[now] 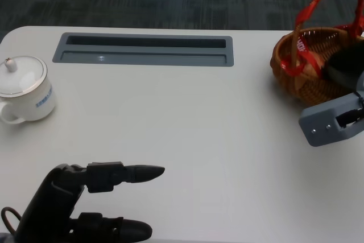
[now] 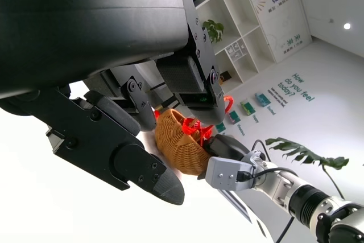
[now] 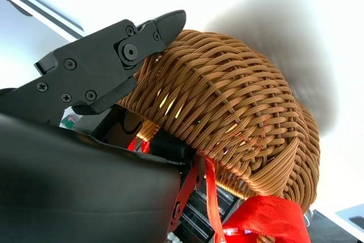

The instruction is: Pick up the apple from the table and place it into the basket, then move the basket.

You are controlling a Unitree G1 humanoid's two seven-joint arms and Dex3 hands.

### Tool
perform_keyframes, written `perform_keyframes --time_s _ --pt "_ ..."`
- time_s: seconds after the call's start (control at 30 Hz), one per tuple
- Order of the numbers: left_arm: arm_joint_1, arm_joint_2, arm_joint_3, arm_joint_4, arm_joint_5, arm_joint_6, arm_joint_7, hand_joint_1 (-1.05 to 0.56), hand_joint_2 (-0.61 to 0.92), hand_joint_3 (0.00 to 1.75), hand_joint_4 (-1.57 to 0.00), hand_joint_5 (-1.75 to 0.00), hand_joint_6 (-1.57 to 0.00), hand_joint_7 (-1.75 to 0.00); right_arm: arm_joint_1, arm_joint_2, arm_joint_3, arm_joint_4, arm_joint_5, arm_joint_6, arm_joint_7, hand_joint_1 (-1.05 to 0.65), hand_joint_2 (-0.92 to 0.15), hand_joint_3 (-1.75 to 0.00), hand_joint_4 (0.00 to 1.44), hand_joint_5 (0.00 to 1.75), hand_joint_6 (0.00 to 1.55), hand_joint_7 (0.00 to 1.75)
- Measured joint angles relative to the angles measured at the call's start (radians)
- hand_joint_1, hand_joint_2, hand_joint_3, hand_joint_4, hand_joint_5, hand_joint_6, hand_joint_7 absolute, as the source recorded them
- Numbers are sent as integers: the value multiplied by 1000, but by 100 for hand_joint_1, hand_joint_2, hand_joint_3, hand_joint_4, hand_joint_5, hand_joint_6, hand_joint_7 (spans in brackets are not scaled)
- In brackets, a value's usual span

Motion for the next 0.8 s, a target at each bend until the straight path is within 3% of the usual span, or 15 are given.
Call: perform_keyframes --time_s 0.07,0.1,0.13,0.27,0.33,0.63,0.8 --pt "4 0 0 0 0 0 0 -42 72 0 -108 -1 -97 -1 -1 4 -1 0 1 0 -1 -29 -85 -1 96 53 108 4" --pt "5 0 0 0 0 0 0 -42 72 0 -108 -1 -97 -1 -1 5 -1 0 1 0 -3 -28 -84 0 89 63 109 3" --pt "6 0 0 -1 0 0 0 -42 72 0 -108 -1 -97 -1 -2 6 -1 0 1 -1 -6 -28 -84 0 85 63 107 3" --pt "5 -1 -1 -1 6 0 0 -42 72 0 -108 -1 -98 -1 -2 6 -24 0 26 -17 -13 -37 -86 0 91 14 91 0" --pt "1 -2 -3 -1 8 0 0 -43 72 0 -108 -1 -98 -1 -2 6 -42 0 46 -32 -12 -46 -84 0 86 5 81 0" --pt "-20 0 -14 -1 8 1 0 -45 73 0 -108 0 -98 0 -25 6 -103 -7 113 -70 11 -86 -77 -1 54 0 42 0" --pt "-36 3 -21 0 5 2 -1 -45 73 0 -108 0 -98 0 -37 8 -139 -15 162 -108 50 -91 -77 0 46 0 36 0"
